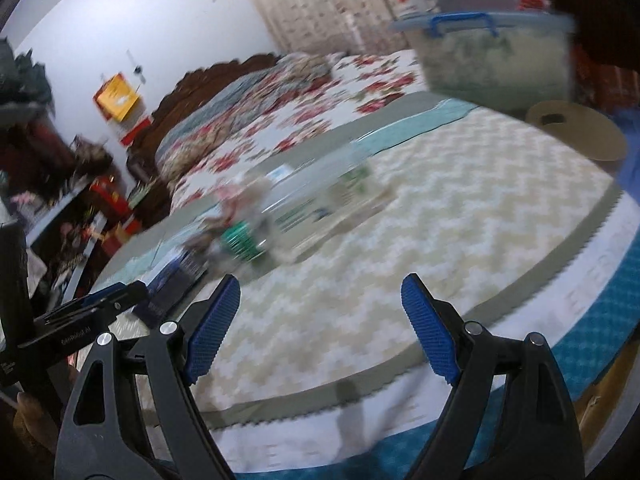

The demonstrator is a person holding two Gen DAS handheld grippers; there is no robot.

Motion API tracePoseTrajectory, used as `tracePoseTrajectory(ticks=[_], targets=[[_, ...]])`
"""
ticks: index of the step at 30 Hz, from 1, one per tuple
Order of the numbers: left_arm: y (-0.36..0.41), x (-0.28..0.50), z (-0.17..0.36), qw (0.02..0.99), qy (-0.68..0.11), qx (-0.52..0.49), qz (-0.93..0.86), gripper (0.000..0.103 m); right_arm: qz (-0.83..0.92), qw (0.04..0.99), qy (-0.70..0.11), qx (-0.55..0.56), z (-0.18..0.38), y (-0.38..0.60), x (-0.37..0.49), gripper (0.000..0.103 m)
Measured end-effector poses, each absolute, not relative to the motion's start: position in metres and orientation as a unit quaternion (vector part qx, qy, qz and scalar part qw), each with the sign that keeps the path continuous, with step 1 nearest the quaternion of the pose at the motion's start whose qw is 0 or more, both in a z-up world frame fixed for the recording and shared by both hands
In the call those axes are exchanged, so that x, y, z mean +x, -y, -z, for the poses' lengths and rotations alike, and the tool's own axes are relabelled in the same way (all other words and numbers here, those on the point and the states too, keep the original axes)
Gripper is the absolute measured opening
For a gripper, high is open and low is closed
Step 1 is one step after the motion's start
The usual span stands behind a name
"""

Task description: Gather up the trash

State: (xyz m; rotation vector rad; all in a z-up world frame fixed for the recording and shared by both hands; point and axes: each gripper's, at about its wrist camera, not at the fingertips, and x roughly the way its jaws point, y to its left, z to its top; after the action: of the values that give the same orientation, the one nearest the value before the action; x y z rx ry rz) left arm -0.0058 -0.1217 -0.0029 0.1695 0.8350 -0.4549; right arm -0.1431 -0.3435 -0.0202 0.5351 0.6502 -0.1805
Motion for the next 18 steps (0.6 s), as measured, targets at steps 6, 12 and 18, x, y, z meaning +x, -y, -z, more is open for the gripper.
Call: tracePoseTrajectory(ticks=[6, 12, 18], targets=[[0.068, -0.007, 0.016, 0.888, -0.420, 0.054, 0.180, 0.054, 0.060, 0.898, -0.351, 0.256, 0.032, 0.301, -0.126, 0.083], [0.038, -0.016, 0.037, 0.880, -0.445, 0.040, 0.159, 0.061, 0.044, 0.887, -0.388, 0.246, 0.046, 0.272, -0.117, 0.085], [0.024, -0.027, 0.062, 0.872, -0.470, 0.038, 0.131, 0.064, 0.039, 0.879, -0.419, 0.225, 0.056, 0.253, -0.112, 0.088]])
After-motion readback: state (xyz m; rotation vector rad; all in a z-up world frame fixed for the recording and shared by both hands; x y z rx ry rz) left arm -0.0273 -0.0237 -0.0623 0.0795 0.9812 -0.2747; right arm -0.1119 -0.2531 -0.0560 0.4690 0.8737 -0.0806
